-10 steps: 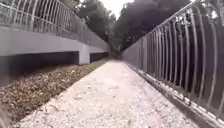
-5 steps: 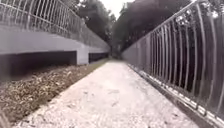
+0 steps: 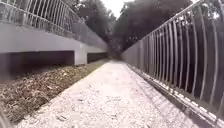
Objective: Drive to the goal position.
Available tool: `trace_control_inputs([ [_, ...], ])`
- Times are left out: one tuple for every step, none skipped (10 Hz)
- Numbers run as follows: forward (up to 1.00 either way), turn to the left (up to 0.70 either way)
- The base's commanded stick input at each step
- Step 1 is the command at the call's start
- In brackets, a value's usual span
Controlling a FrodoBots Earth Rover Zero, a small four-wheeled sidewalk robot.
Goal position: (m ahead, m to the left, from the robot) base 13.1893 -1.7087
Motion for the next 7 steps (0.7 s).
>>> trace_control_inputs([
  [0.5,0.0],
  [0.5,0.0],
  [0.5,0.0],
  [0.5,0.0],
  [0.5,0.0],
  [0.5,0.0],
  [0.5,0.0],
])
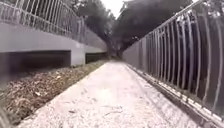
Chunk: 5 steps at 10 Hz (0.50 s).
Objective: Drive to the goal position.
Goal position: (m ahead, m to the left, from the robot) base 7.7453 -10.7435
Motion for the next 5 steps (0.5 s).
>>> trace_control_inputs([
  [0.5,0.0],
  [0.5,0.0],
  [0.5,0.0],
  [0.5,0.0],
  [0.5,0.0],
])
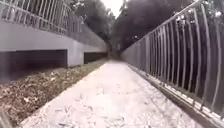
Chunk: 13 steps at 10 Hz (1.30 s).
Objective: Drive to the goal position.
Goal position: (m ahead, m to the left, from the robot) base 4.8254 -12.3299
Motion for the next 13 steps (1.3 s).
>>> trace_control_inputs([
  [0.5,0.0],
  [0.5,0.0],
  [0.5,0.0],
  [0.5,0.0],
  [0.5,0.0],
  [0.5,0.0],
  [0.5,0.0],
  [0.5,0.0],
  [0.5,0.0],
  [0.5,0.0],
  [0.5,0.0],
  [0.5,0.0],
  [0.5,0.0],
])
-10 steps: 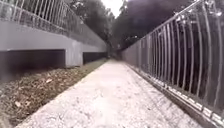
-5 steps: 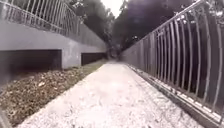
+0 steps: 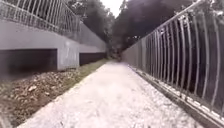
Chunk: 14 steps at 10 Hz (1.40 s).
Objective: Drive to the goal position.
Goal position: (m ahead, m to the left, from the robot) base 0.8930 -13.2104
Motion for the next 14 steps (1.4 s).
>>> trace_control_inputs([
  [0.5,0.0],
  [0.5,0.08],
  [0.5,0.2],
  [0.5,0.33],
  [0.5,0.45],
  [0.5,0.5],
  [0.5,0.27],
  [0.5,0.0],
  [0.5,0.0],
  [0.5,0.0],
  [0.5,0.0],
  [0.5,0.0],
  [0.5,0.0],
  [0.5,0.0],
])
